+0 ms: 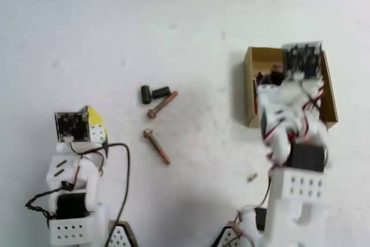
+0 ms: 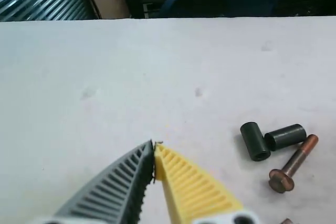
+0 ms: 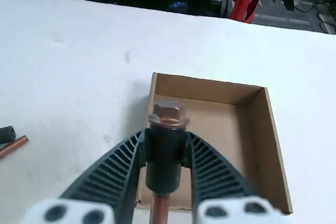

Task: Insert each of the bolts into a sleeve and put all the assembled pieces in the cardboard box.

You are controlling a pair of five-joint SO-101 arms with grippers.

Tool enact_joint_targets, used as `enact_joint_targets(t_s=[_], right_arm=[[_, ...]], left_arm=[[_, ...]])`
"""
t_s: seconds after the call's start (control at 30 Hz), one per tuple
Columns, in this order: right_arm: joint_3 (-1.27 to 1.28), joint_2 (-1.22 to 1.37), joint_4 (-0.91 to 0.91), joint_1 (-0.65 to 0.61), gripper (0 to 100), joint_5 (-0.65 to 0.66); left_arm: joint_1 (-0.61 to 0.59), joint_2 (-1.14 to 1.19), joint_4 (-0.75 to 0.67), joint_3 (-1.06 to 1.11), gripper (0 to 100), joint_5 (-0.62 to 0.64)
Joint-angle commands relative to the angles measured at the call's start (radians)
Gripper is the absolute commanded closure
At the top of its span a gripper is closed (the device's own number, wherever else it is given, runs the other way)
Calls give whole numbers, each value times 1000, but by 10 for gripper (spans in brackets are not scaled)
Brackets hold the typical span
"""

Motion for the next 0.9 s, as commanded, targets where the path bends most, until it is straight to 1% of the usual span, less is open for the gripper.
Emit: enact_joint_targets(t_s=[0.0,0.1,0.3,0.7,0.87], right_arm=[[-153,168,-1,47,981,15],[-236,334,1,76,981,17],[-393,644,1,102,981,121],[-640,1093,1,116,981,127],[-740,1233,7,117,981,127]], left_arm=[[24,-10,2,-5,958,-9],[22,-10,2,-3,958,-9],[22,-10,2,-3,958,-11],[27,-10,2,-3,957,-11],[27,-10,2,-3,957,-11]])
